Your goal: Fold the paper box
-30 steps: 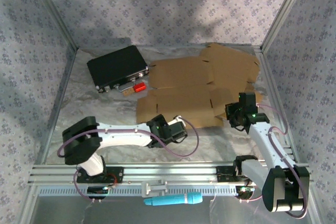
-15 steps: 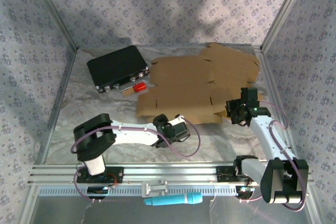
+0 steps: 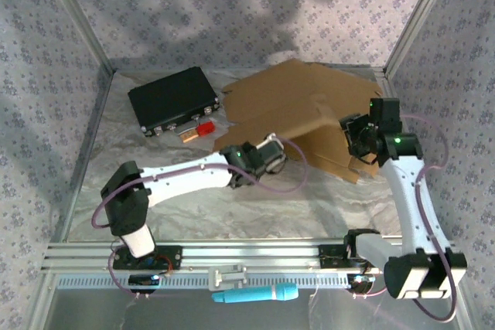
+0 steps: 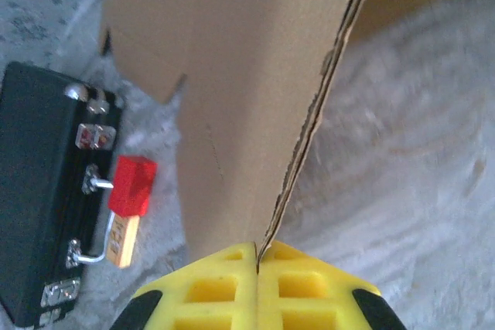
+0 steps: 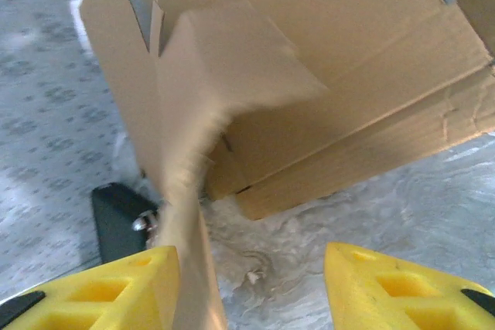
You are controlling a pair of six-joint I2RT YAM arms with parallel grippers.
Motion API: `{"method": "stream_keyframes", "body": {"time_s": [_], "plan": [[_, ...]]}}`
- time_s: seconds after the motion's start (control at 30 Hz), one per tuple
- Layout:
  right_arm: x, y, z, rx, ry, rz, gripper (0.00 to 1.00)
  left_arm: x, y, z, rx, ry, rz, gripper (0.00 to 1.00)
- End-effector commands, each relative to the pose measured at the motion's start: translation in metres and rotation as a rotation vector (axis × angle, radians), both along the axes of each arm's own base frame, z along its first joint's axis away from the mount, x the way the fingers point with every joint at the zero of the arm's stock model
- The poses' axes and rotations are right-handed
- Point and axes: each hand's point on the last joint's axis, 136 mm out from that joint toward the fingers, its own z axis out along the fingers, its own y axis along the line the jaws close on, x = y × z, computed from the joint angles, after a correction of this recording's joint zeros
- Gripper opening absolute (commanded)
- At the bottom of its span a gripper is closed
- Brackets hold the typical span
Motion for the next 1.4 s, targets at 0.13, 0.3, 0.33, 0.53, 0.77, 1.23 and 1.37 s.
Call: {"method": "stream_keyframes", "body": {"time_s": [0.13, 0.3, 0.33, 0.53, 0.77, 1.23, 1.37], "plan": [[-0.007, 0.061, 0.038, 0.038, -0.05, 0.164, 0.57, 0.006, -0.003, 0.035, -0.024, 0.124, 0.007, 0.0], [0.012, 0.103, 0.063, 0.015, -0.098, 0.24, 0.59, 0.018, -0.006, 0.049, -0.045, 0.158, 0.007, 0.0], [0.018, 0.111, 0.065, 0.03, -0.104, 0.247, 0.59, 0.02, -0.006, 0.052, -0.048, 0.161, 0.008, 0.0], [0.043, 0.133, 0.07, 0.04, -0.102, 0.277, 0.59, 0.025, -0.005, 0.062, -0.054, 0.158, -0.002, 0.0], [0.057, 0.146, 0.052, 0.068, -0.029, 0.277, 0.5, 0.028, -0.005, 0.068, -0.055, 0.141, 0.002, 0.0], [0.073, 0.153, 0.03, 0.055, 0.015, 0.266, 0.36, 0.029, -0.005, 0.074, -0.05, 0.124, -0.003, 0.0], [0.077, 0.156, 0.031, 0.057, 0.008, 0.266, 0.3, 0.031, -0.005, 0.075, -0.052, 0.117, 0.002, 0.0]]}}
